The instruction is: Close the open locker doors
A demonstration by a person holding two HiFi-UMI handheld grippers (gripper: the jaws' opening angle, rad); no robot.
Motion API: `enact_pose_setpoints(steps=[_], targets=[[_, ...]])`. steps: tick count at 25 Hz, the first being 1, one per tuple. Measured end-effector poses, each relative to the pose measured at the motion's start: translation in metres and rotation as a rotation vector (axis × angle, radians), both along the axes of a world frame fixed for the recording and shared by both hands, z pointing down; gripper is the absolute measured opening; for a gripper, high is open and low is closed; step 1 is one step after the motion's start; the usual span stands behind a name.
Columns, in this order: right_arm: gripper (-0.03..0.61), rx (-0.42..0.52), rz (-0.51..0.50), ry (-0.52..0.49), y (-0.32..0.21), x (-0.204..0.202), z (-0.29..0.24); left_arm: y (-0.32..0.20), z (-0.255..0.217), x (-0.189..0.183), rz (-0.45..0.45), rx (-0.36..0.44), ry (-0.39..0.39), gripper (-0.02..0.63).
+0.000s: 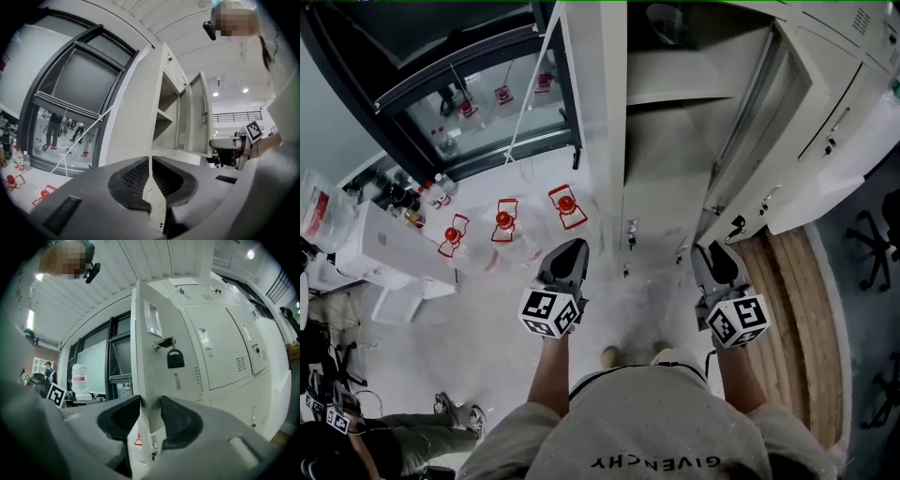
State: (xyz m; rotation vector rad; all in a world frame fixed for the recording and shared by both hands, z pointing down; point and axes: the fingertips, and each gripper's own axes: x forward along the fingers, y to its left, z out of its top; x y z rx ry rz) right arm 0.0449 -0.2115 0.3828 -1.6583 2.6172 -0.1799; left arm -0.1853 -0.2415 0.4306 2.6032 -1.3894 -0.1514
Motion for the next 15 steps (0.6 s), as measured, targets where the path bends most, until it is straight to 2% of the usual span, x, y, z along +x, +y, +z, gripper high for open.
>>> enact_pose_setpoints(steps=[15], targets=[[0.120,-0.006,-0.041,-0.025,-0.039,-0.060,0.001,0.003,0.004,-0.051,-0.048,0.004,-0.003,0.018]])
